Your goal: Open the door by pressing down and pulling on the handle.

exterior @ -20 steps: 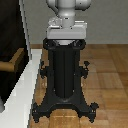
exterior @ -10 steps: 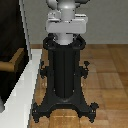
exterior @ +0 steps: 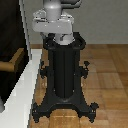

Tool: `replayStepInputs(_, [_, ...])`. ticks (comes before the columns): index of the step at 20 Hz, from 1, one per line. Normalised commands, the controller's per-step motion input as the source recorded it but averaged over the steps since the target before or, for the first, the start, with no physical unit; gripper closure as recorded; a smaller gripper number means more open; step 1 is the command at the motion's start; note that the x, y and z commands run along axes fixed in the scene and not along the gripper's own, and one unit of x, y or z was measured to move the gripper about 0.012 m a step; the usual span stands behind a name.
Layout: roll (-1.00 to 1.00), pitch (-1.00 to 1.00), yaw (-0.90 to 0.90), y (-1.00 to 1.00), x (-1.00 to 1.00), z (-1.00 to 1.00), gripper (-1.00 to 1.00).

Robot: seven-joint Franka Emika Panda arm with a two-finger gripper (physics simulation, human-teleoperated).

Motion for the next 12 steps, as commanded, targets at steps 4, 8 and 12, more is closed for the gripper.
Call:
replayStepInputs(4, [0.0, 0.0, 0.0, -0.75, 0.0, 0.0, -1.0])
replayStepInputs(8, [0.0, 0.0, 0.0, -0.75, 0.0, 0.0, -1.0])
replayStepInputs(12, [0.0, 0.0, 0.0, -0.75, 0.0, 0.0, -1.0])
